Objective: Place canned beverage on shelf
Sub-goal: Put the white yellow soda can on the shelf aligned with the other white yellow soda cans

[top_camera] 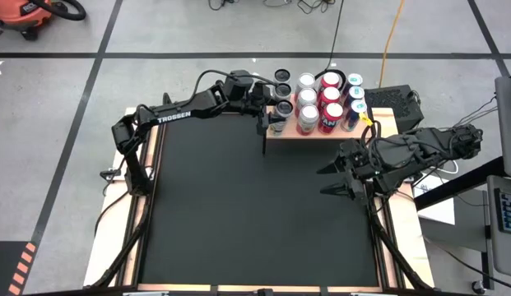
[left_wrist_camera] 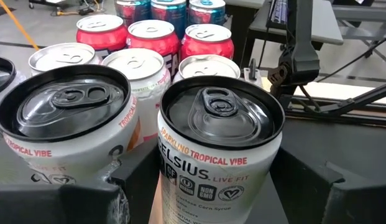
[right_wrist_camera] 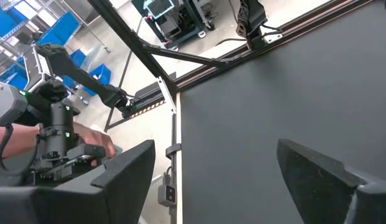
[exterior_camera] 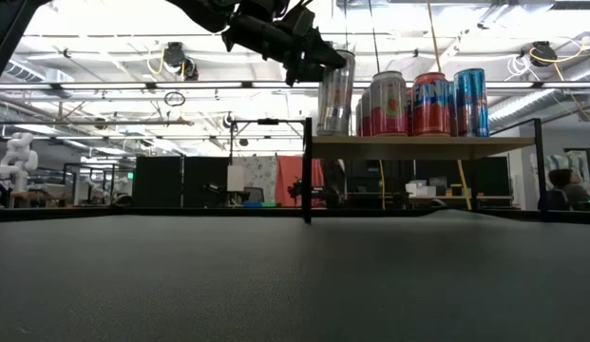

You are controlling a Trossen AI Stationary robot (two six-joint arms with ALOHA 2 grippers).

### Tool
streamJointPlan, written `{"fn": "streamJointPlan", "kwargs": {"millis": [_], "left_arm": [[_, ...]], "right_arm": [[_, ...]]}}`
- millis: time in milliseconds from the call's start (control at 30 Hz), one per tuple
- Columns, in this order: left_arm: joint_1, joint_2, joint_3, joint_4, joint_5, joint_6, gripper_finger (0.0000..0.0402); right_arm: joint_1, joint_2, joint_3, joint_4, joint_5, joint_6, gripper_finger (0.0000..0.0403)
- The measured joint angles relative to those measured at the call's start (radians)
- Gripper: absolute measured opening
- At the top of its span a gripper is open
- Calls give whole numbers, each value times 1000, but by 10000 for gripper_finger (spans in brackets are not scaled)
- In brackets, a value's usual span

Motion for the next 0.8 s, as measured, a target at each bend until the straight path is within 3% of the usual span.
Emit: {"fn": "streamJointPlan", "kwargs": {"millis": [600,800], "left_arm": [[0,-1,2,-7,-30,-1,303],[0,-13,2,-100,-36,-3,304]], "right_arm": [[0,0,0,2,0,-5,315],[0,0,0,1,0,-12,315]]}}
